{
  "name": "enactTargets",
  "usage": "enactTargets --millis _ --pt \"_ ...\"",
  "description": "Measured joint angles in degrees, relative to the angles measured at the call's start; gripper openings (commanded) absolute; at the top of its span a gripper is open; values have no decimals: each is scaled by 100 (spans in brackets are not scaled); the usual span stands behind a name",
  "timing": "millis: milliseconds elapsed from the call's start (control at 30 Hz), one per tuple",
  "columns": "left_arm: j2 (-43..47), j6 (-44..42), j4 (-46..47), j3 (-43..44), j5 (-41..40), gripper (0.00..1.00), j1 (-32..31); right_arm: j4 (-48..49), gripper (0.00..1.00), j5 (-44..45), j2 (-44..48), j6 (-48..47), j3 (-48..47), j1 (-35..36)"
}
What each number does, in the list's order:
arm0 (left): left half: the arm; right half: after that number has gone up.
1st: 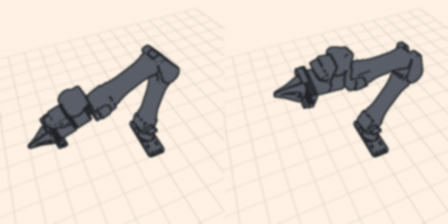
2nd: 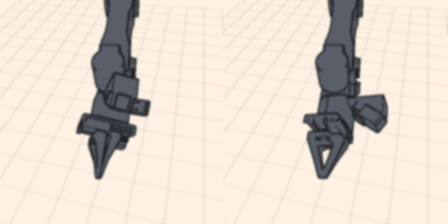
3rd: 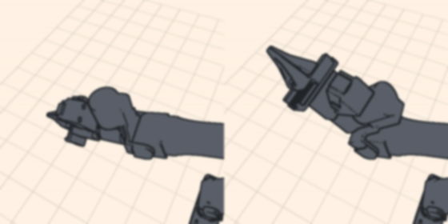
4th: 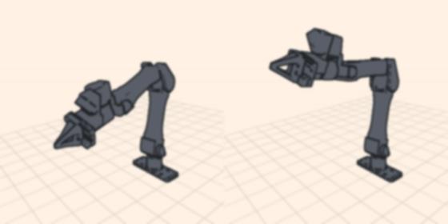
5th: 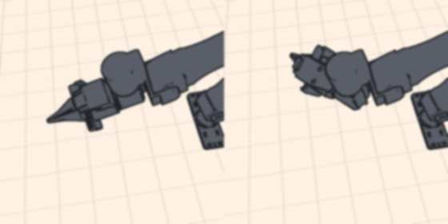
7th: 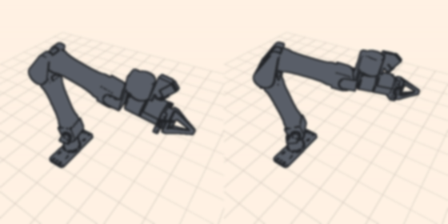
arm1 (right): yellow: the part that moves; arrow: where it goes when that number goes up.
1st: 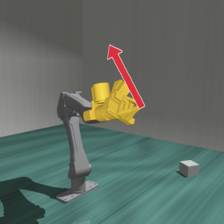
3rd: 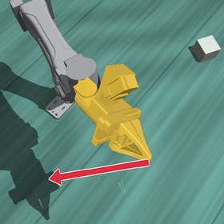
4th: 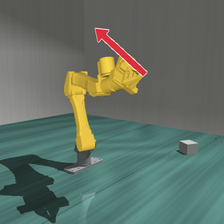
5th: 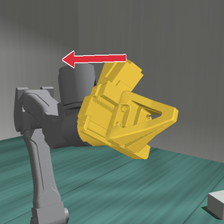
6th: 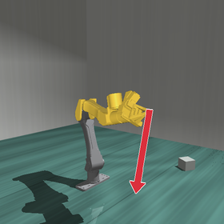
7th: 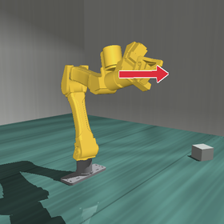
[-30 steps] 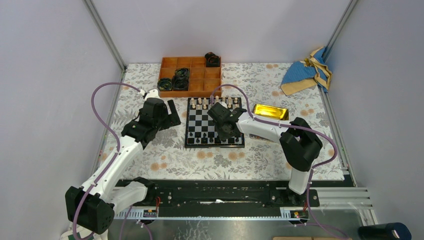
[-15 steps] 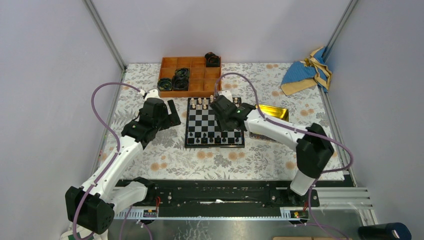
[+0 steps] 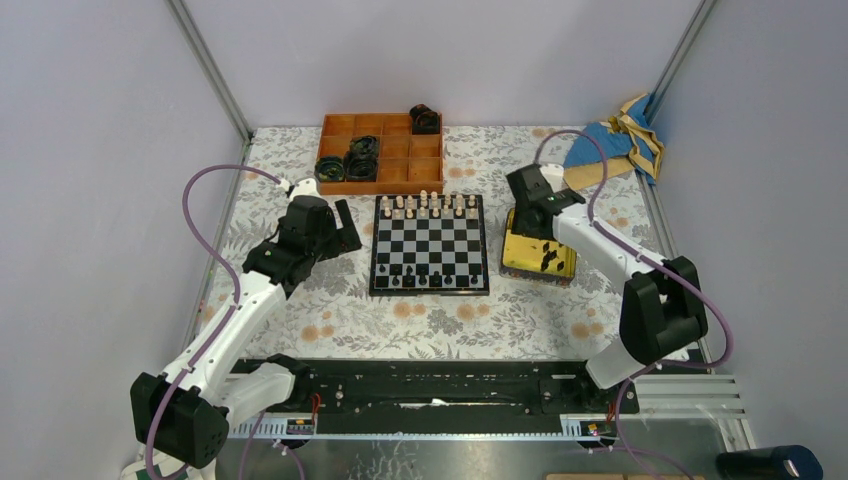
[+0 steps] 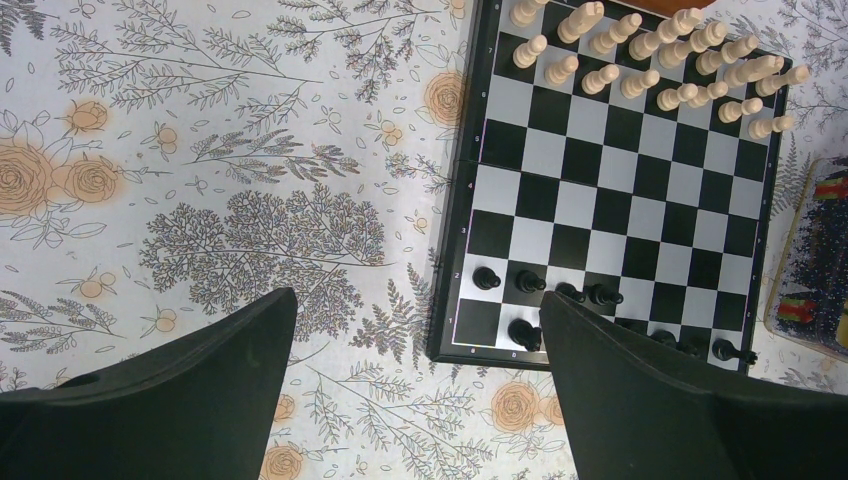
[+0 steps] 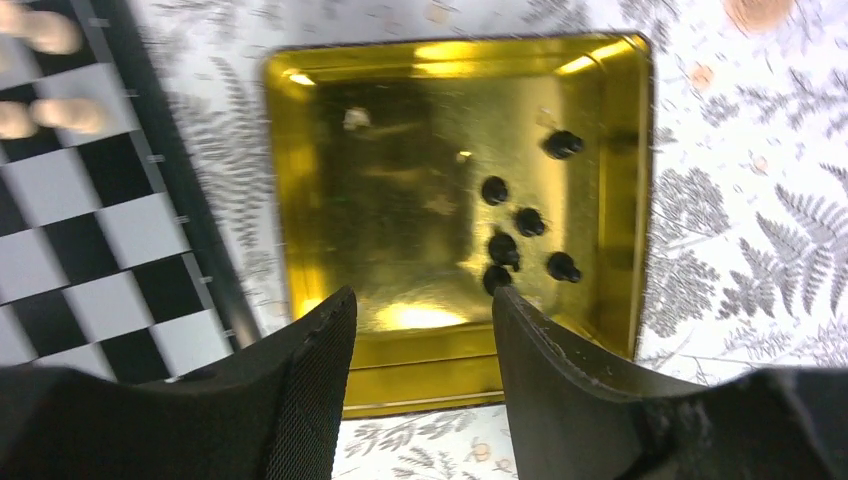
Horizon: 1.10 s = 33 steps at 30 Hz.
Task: Set up the chess pieces on the board
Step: Place the chess piece on the chessboard, then pick up the chess piece from the storage box.
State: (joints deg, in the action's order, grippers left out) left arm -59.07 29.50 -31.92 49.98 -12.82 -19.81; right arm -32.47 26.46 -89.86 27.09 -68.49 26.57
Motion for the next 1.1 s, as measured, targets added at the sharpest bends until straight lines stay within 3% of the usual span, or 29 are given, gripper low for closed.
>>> enactTargets --millis 333,1100 --pt "0 0 0 -2 2 99 0 205 56 -258 35 313 839 -789" --pt "2 -4 -15 -52 -4 99 0 863 41 -557 -737 339 785 -1287"
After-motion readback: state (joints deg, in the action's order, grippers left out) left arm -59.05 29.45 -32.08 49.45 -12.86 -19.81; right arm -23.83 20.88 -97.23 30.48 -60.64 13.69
